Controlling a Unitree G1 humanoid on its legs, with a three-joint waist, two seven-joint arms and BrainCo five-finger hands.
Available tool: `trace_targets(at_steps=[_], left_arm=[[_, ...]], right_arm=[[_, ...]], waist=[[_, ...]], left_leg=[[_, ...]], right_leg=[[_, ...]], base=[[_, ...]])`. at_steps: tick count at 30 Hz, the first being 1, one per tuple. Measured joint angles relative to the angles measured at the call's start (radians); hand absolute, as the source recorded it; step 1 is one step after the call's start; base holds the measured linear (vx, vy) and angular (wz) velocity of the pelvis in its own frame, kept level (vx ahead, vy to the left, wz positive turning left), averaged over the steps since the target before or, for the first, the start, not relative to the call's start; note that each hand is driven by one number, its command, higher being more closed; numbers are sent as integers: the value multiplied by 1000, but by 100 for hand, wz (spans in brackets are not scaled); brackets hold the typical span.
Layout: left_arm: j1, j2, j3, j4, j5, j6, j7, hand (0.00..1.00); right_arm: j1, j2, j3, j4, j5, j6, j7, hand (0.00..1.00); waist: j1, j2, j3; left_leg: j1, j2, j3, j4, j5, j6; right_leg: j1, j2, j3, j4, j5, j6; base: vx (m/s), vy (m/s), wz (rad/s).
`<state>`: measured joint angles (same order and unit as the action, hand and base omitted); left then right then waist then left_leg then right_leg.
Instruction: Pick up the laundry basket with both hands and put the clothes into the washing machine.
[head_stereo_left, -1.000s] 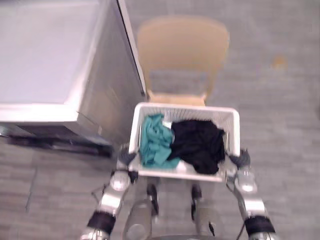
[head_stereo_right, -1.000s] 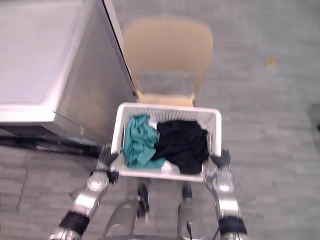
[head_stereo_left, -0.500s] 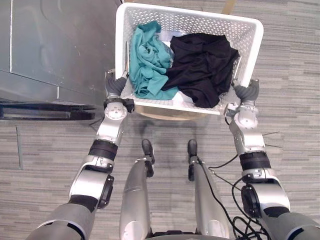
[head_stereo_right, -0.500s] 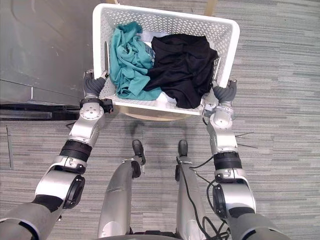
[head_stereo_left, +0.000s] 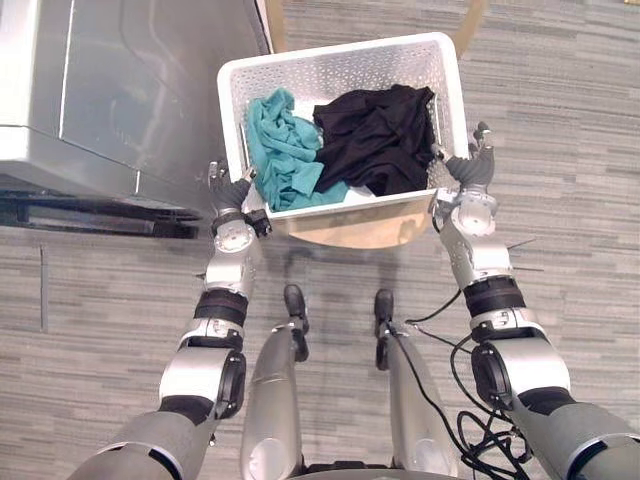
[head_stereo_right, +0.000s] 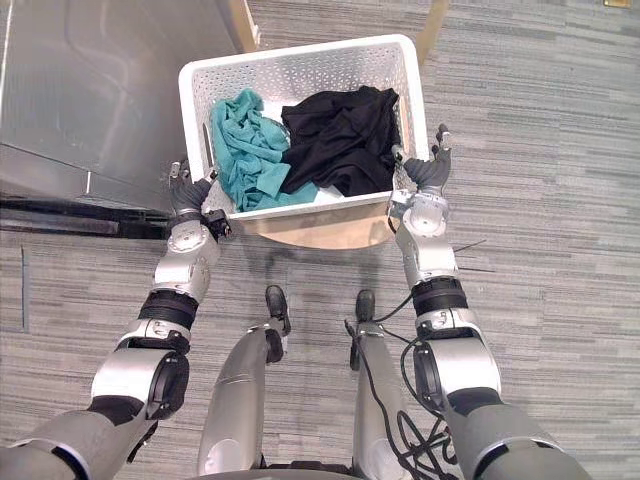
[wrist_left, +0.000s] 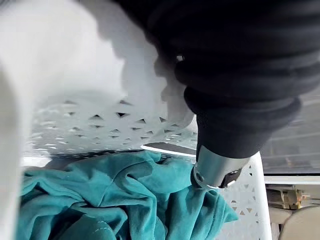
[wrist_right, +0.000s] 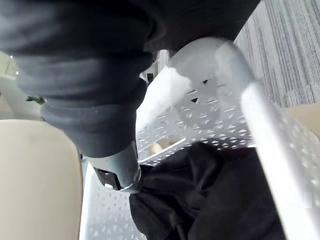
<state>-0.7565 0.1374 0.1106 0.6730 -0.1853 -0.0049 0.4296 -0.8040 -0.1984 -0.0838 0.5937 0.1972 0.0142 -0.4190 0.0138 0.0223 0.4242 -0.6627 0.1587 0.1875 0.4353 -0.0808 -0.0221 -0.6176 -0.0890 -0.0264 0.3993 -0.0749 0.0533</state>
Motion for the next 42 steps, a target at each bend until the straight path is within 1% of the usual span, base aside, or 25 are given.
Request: trace_targets(at_steps=[2,4,5,7,8,11,14,16,18,20,21,22,23,25,26,28,30,31,33,35,37,39,41,42], left_arm=[[45,-3,-2,-58,3,1,11,0],[108,-8,-13,-168,25,2,33,0],[127,-8,-22,-195,34,1,37,0],[181,-12,-27,-282,52,-1,46,0],[218,-12,-22,-342,79,-4,61,0],[288,-11,5,-422,114,-9,75,0],[348,-13,15,-472,119,-16,74,0],[397,-23,15,-529,111,-34,59,0],[458,-54,14,-576,98,-60,26,0],[522,-79,4,-599,86,-68,1,0],[574,-103,-3,-611,78,-74,-23,0],[631,-117,-20,-611,73,-77,-45,0],[660,-121,-33,-609,69,-78,-58,0],[762,-133,-66,-565,60,-79,-110,0],[784,-133,-69,-545,60,-80,-125,0],[843,-133,-79,-423,61,-72,-181,0],[869,-133,-82,-329,69,-64,-214,0],[877,-130,-77,-232,83,-55,-238,0],[875,-123,-67,-130,99,-45,-256,0],[875,-114,-46,-12,125,-37,-255,0],[877,-110,15,93,162,-28,-253,0],[878,-102,52,140,183,-23,-253,0],[882,-89,63,168,198,-20,-252,0],[894,-85,81,182,201,-21,-252,0]], right_arm=[[65,21,-15,-82,0,-2,-14,0],[156,50,-28,-207,-6,-7,-32,0],[180,56,-37,-238,-10,-7,-37,0],[250,64,-69,-340,-15,-10,-52,0],[298,64,-97,-407,-38,-27,-77,0],[382,64,-158,-514,-64,-54,-111,0],[436,63,-177,-580,-86,-73,-125,0],[492,62,-178,-631,-95,-86,-118,0],[573,66,-164,-668,-112,-87,-83,0],[630,74,-143,-679,-122,-87,-54,0],[683,76,-127,-691,-132,-87,-26,0],[739,76,-115,-696,-145,-87,-1,0],[769,76,-111,-695,-154,-87,12,0],[863,86,-109,-661,-172,-86,57,0],[883,93,-108,-636,-173,-85,68,0],[927,117,-106,-522,-194,-80,107,0],[942,125,-105,-434,-199,-78,137,0],[946,130,-105,-340,-200,-75,156,0],[946,134,-105,-242,-203,-72,173,0],[941,134,-108,-113,-207,-71,188,0],[931,132,-123,18,-208,-68,206,0],[920,130,-138,96,-208,-63,209,0],[916,130,-151,139,-208,-56,218,0],[916,129,-155,164,-208,-52,227,0]], waist=[[2,0,0],[3,0,0],[5,0,0],[6,0,0],[5,0,0],[5,0,0],[3,0,0],[4,0,0],[9,0,-1],[10,1,-2],[12,3,-10],[17,4,-34],[23,6,-53],[28,10,-98],[28,10,-109],[29,8,-145],[29,12,-181],[29,14,-203],[28,14,-220],[28,13,-237],[27,13,-261],[28,12,-265],[29,12,-267],[27,11,-281]], left_leg=[[10,-1,-1,-1,0,-1],[25,-1,-1,1,0,-1],[30,-2,0,0,0,-1],[43,-8,-2,1,-1,-2],[45,-11,-7,4,-1,-2],[45,-5,-11,13,-7,-7],[45,0,-9,21,-14,-6],[47,0,-9,21,-14,-6],[74,0,-7,25,-17,-5],[113,0,-7,24,-23,-9],[142,-1,-8,19,-33,-12],[160,-1,-8,17,-50,-16],[164,-2,-8,15,-54,-15],[221,-6,-8,-20,-55,-15],[237,-6,-8,-30,-53,-13],[317,-23,-8,-84,-41,-21],[352,-33,-9,-122,-32,-23],[387,-39,-14,-150,-21,-29],[422,-41,-20,-176,-16,-36],[472,-45,-30,-225,1,-46],[517,-50,-48,-281,24,-54],[549,-52,-55,-314,37,-58],[573,-55,-62,-333,43,-60],[575,-56,-72,-336,43,-60]], right_leg=[[12,0,-2,0,-1,-1],[28,-1,-4,4,-7,-5],[32,-2,-5,8,-11,-6],[40,-11,-10,30,-31,-10],[40,-16,-17,48,-44,-20],[40,-13,-26,61,-51,-25],[40,-11,-27,71,-56,-27],[40,-11,-27,76,-60,-27],[61,-13,-27,87,-70,-25],[101,-14,-30,85,-79,-26],[130,-16,-33,85,-91,-24],[148,-17,-37,83,-105,-26],[154,-18,-40,82,-110,-27],[215,-23,-58,54,-120,-23],[233,-23,-62,48,-122,-24],[302,-34,-71,25,-130,-15],[334,-39,-76,-1,-130,-14],[371,-41,-87,-28,-130,-13],[411,-39,-98,-55,-129,-13],[461,-37,-113,-91,-128,-12],[506,-35,-131,-124,-126,-11],[537,-32,-141,-139,-125,-10],[563,-31,-148,-153,-123,-10],[573,-31,-160,-164,-121,-7]], base=[[39,-21,3],[28,-17,6],[15,-17,8],[-1,-27,14],[-13,-38,16],[-20,-50,5],[-12,-39,-4],[15,-32,1],[59,-25,1],[64,-16,2],[67,-19,5],[60,-16,7],[85,-17,12],[161,-28,16],[184,-37,15],[151,-36,13],[132,-25,12],[156,-22,12],[124,-33,13],[96,-45,17],[115,-57,23],[64,-39,18],[37,-22,12],[46,-17,17]])
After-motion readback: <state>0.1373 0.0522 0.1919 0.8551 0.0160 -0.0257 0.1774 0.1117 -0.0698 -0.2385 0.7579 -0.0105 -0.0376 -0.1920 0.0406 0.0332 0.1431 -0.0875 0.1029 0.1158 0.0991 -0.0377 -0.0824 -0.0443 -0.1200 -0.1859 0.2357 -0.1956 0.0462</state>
